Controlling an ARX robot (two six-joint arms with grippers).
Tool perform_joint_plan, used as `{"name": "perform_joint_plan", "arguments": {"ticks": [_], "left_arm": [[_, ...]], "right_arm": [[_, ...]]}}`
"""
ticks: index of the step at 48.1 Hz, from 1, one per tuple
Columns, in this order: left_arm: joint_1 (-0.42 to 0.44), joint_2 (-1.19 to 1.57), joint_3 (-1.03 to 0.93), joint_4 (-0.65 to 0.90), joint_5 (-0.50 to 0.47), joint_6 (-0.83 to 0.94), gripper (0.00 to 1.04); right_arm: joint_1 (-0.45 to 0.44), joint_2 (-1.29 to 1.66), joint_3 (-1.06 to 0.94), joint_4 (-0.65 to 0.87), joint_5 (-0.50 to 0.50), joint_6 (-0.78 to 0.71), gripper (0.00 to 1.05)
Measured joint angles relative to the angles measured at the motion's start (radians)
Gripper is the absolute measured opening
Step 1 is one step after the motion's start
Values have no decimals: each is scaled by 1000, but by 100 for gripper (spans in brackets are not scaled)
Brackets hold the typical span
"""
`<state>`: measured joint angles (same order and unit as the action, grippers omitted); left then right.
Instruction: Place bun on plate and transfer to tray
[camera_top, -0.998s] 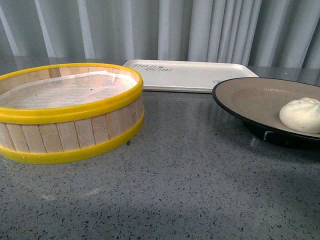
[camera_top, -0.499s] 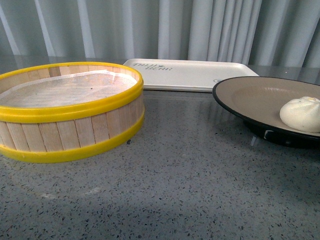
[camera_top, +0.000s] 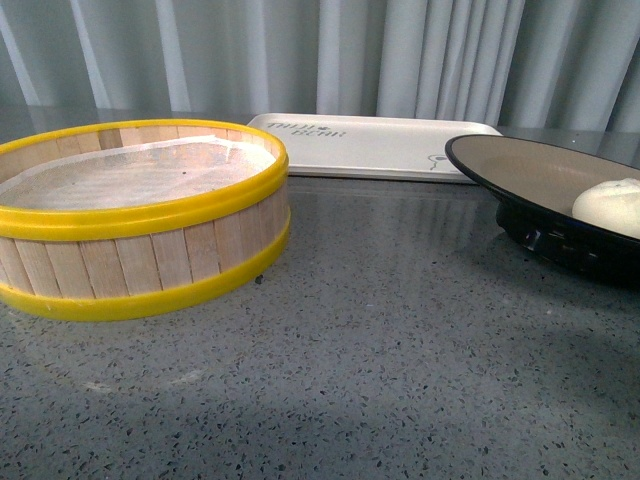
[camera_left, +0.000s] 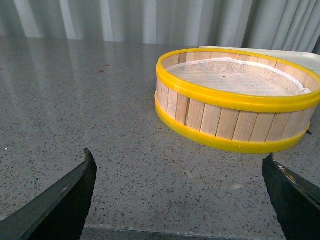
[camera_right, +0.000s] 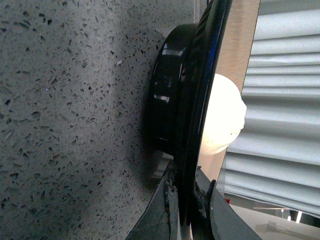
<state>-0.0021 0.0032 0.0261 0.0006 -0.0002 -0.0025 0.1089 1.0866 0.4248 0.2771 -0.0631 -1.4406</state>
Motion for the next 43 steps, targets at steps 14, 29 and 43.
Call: {"name": "perform_joint_plan", "arguments": {"ticks": [14, 29, 43], "left_arm": [[0, 0, 0, 0, 0, 0, 98], [0, 0, 0, 0, 0, 0, 98], [0, 0, 0, 0, 0, 0, 98]], "right_arm": [[-21, -13, -17, 45, -33, -54, 3], [-67, -13, -21, 79, -82, -211, 3], [-108, 12, 42, 155, -110, -305, 3]]}}
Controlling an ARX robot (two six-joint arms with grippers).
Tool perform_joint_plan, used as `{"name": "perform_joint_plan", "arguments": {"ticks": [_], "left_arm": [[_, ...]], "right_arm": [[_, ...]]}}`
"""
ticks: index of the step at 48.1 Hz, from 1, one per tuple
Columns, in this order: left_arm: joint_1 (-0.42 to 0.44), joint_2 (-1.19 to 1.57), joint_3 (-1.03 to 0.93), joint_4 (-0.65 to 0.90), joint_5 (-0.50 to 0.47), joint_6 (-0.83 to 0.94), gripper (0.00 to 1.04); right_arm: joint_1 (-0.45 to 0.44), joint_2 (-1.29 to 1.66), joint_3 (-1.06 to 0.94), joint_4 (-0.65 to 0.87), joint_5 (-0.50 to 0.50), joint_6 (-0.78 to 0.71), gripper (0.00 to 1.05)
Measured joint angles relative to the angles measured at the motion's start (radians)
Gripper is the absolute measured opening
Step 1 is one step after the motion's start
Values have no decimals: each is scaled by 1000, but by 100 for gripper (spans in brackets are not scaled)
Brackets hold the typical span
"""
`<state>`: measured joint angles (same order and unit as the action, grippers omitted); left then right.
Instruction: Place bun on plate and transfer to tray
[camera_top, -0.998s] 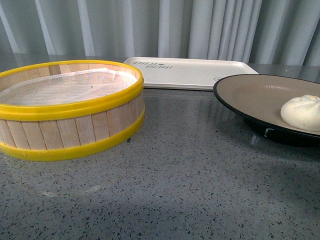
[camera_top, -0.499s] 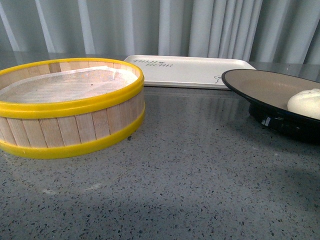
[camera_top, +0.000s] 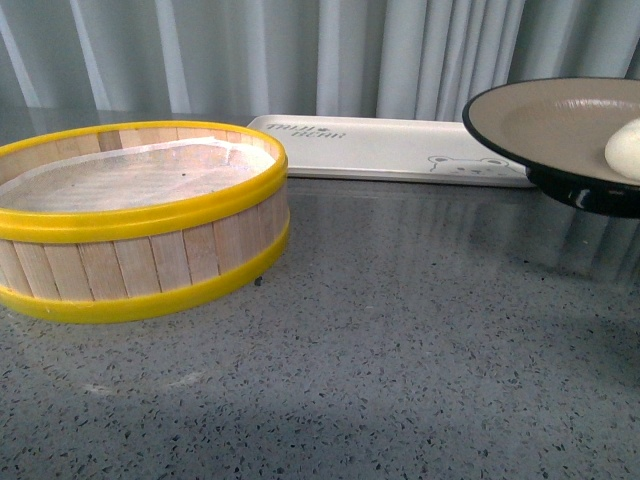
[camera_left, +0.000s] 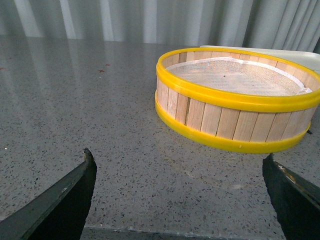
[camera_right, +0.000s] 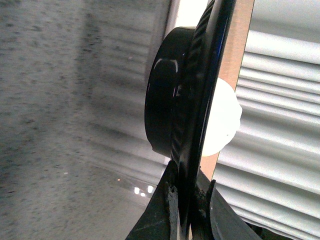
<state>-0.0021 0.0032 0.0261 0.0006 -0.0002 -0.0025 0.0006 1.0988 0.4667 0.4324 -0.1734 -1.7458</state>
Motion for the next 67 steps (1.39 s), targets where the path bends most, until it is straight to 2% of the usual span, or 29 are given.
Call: {"name": "perform_joint_plan", "arguments": {"ticks": [9, 15, 29, 42, 52, 67], "left_arm": [[0, 0, 0, 0, 0, 0, 98], [0, 0, 0, 0, 0, 0, 98], [0, 0, 0, 0, 0, 0, 98], [0, 0, 0, 0, 0, 0, 98], [0, 0, 0, 0, 0, 0, 98], [0, 0, 0, 0, 0, 0, 98]], "right_arm": [[-14, 117, 150, 22, -43, 73, 3], [-18, 228, 289, -5, -106, 133, 3], [-16, 491, 584, -35, -157, 162, 3], [-19, 666, 740, -137, -226, 98, 3], [-17, 743, 811, -200, -219, 28, 3], [-18, 819, 900, -202, -203, -3, 3]]}}
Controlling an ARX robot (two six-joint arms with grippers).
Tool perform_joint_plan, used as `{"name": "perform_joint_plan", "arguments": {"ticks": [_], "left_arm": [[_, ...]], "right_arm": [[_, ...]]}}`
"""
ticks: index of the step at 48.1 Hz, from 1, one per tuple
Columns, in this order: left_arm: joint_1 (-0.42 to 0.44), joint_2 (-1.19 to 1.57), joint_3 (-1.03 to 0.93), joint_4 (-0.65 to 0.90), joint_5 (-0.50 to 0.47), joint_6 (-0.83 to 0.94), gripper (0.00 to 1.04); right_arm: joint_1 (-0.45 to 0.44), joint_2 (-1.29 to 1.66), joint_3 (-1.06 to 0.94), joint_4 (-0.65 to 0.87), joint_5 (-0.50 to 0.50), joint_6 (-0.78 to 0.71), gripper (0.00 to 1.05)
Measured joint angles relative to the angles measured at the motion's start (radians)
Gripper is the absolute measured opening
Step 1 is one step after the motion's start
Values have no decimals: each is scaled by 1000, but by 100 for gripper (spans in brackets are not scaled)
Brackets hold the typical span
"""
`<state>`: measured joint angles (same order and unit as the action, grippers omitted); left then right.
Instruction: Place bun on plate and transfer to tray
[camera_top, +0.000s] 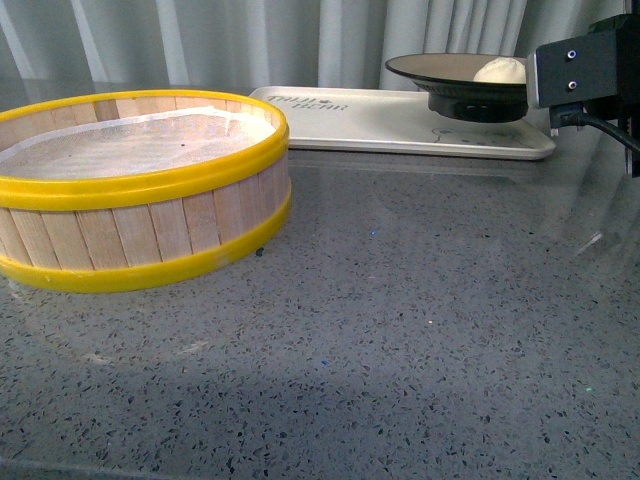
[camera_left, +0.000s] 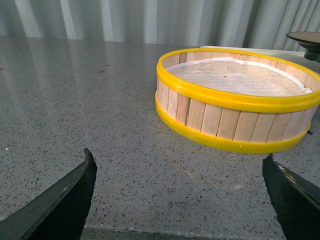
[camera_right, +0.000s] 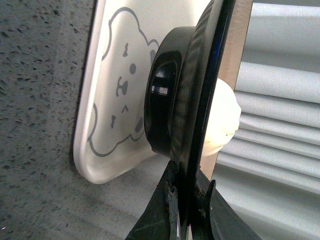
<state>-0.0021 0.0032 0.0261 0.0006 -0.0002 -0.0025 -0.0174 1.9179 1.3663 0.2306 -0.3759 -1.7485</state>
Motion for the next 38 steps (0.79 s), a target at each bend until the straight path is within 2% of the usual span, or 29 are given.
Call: {"name": "perform_joint_plan", "arguments": {"ticks": [38], "left_arm": [[0, 0, 0, 0, 0, 0, 98]], "right_arm": [[37, 122, 110, -2, 24, 25, 3]]}}
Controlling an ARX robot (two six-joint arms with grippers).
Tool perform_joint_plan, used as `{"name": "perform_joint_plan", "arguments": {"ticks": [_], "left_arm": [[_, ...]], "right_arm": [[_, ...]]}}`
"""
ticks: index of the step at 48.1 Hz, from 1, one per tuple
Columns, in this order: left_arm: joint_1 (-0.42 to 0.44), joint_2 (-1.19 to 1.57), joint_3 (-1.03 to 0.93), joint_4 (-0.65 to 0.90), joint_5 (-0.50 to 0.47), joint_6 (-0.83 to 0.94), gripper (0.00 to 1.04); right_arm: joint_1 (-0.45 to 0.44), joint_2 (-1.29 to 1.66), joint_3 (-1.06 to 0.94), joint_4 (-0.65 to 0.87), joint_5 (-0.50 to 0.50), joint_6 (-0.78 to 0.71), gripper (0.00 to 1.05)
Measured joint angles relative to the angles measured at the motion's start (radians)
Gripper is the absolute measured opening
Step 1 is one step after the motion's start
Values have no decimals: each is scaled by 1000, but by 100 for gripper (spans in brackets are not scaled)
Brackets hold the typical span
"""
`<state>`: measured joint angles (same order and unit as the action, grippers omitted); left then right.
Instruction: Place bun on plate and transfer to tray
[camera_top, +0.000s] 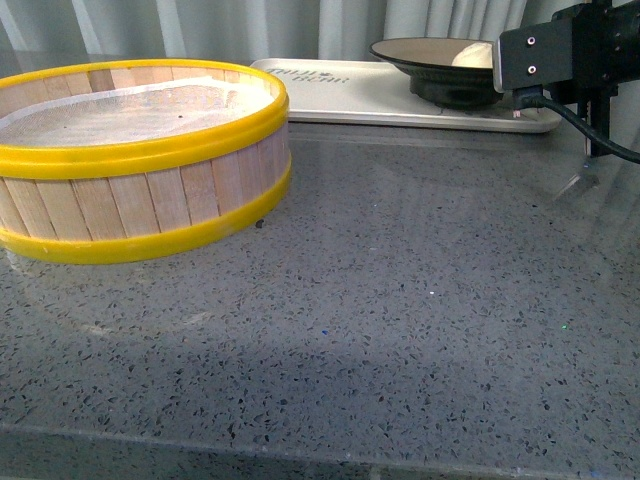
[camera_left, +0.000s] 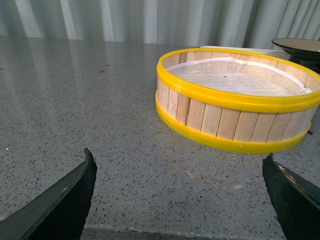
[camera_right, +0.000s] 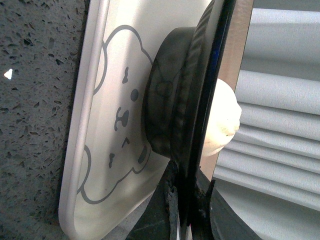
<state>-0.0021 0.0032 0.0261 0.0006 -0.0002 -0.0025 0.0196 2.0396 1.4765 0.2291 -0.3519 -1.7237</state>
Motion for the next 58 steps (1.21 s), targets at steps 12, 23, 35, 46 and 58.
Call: {"name": "perform_joint_plan", "arguments": {"ticks": [12, 23, 35, 46, 58], "left_arm": [[0, 0, 0, 0, 0, 0, 98], [0, 0, 0, 0, 0, 0, 98], [0, 0, 0, 0, 0, 0, 98], [0, 0, 0, 0, 0, 0, 98], [0, 0, 0, 0, 0, 0, 98]], "right_arm": [[3, 3, 0, 13, 5, 7, 3], [4, 3, 0, 13, 14, 16, 3], [4, 3, 1, 23, 10, 38, 49], [11, -44, -35, 24, 4, 94, 93], [28, -209, -212, 63, -19, 241, 96]]}}
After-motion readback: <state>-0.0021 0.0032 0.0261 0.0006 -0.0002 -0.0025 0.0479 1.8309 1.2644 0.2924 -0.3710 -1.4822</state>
